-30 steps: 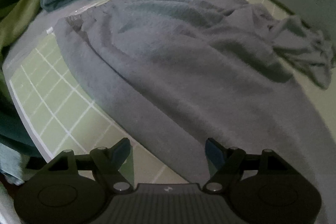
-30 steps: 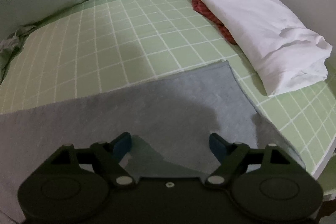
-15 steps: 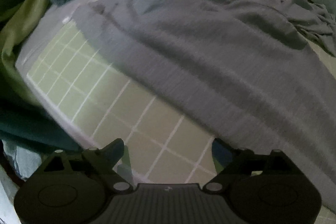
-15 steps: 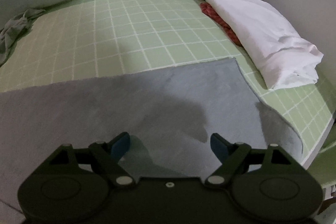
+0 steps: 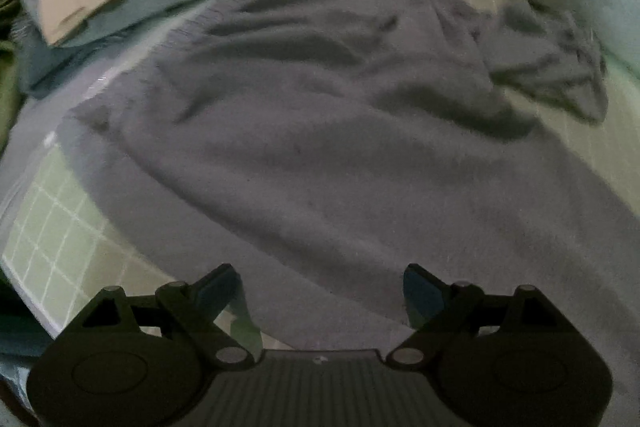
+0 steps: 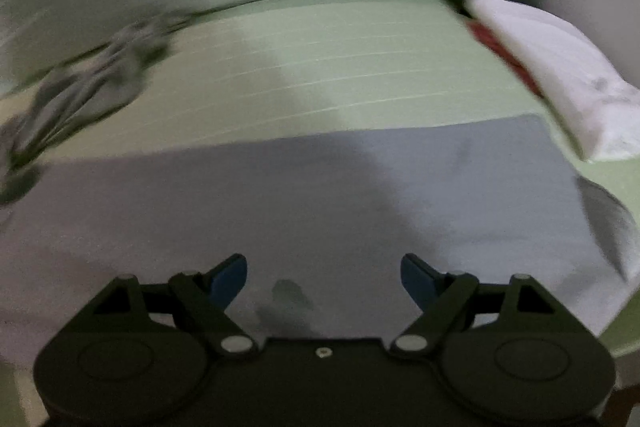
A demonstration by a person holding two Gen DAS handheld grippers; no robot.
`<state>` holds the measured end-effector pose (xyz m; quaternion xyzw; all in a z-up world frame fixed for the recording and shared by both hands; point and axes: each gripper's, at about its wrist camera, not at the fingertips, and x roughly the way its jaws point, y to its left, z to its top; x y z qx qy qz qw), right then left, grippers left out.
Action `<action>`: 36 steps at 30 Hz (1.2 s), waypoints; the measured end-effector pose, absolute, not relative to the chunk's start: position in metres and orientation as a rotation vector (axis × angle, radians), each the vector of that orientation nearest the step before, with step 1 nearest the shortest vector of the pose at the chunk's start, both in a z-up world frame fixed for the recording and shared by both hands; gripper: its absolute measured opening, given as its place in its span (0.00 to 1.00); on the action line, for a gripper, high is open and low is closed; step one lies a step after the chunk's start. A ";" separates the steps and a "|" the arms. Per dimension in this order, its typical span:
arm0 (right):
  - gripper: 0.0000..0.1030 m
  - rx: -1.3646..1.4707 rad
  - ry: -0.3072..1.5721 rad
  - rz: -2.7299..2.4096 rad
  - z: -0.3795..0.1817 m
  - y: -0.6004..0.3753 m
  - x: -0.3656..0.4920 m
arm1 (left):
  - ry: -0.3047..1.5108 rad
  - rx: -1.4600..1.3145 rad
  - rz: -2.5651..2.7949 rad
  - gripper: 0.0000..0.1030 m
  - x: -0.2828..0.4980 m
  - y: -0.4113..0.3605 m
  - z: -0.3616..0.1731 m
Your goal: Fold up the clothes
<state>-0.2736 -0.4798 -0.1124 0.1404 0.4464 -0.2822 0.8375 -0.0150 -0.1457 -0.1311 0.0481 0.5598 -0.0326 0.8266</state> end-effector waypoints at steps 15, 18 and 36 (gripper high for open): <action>0.85 0.371 1.098 -0.563 -0.124 -0.414 -0.297 | 1.310 0.154 -0.107 0.94 -0.056 -0.092 -0.138; 0.85 0.387 1.150 -0.539 -0.122 -0.404 -0.305 | 1.300 0.141 -0.108 0.93 -0.053 -0.092 -0.130; 0.85 0.387 0.936 -0.535 -0.076 -0.458 -0.238 | 1.154 -0.048 -0.042 0.93 0.014 -0.113 -0.083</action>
